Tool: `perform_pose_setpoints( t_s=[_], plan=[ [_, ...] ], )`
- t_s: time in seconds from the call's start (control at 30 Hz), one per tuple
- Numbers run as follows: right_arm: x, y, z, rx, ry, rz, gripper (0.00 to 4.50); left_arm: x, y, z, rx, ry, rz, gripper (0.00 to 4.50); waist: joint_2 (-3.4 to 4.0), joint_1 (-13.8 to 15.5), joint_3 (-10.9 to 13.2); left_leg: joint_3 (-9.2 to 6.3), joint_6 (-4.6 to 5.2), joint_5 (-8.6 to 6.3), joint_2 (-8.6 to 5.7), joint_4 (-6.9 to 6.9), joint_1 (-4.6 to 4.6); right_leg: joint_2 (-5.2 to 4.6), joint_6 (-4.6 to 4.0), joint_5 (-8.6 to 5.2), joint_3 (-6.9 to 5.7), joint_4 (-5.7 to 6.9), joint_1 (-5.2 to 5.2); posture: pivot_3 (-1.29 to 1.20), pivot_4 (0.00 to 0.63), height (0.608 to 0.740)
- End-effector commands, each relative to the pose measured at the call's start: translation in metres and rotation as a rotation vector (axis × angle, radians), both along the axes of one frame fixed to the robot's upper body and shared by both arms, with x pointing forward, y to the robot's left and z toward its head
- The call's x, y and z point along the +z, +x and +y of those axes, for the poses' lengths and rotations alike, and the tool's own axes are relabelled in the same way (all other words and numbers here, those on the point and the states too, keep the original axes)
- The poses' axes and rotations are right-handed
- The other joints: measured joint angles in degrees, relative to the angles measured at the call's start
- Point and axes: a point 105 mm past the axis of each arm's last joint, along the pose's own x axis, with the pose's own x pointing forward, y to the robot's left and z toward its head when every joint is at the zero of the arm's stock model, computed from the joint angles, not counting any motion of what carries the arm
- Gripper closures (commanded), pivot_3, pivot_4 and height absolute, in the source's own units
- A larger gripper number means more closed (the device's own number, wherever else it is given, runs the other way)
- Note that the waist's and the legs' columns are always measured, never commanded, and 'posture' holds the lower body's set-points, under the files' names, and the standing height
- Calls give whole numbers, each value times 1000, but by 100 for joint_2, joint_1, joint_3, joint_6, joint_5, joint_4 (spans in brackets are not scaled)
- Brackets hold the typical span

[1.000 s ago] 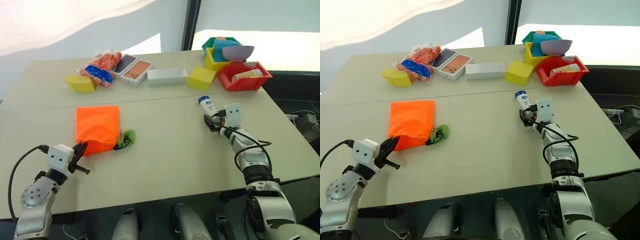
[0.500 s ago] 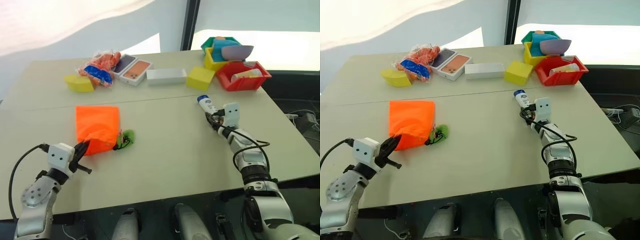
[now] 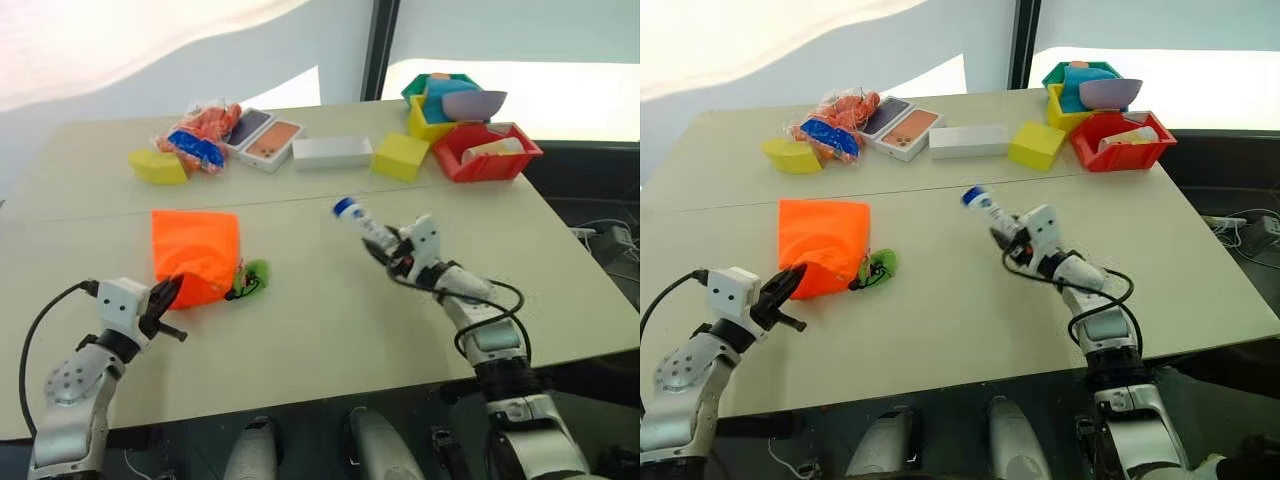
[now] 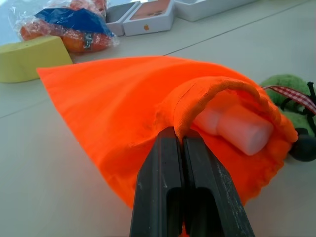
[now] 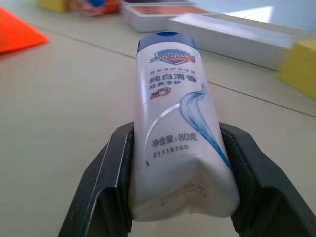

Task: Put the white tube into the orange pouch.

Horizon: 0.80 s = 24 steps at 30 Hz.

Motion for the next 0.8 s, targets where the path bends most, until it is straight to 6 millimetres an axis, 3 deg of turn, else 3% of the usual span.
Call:
perform_pose_setpoints(
  t_s=[0.03, 0.17, 0.37, 0.8],
  plan=[
    [20, -26, 33, 178, 19, -36, 2360, 22, 1, 2, 11, -51, -44, 4500, 0, 3, 0, 0, 0, 0, 0, 1, 0, 0, 2, -1, 0, 0, 0, 0, 150, 740],
    [14, -65, 65, 410, 25, 74, 2360, 32, 4, -3, -17, -126, -15, 4500, -1, 12, 0, -1, 0, 0, 0, 5, -1, -1, 3, -3, -1, 0, 1, 0, 150, 740],
    [4, -90, 95, 579, 32, 178, 2360, 34, 10, -11, -81, -240, 74, 4500, -2, 4, -1, -4, 0, 0, -1, 8, -1, -1, 2, -3, -3, -1, 1, 0, 150, 740],
    [-3, -79, 147, 554, 28, 164, 2360, 42, 6, -15, -249, -301, 228, 4500, -8, 0, -1, -6, -1, 0, -2, 3, -9, -2, 1, -4, -5, -4, -7, 0, 150, 740]
  ],
)
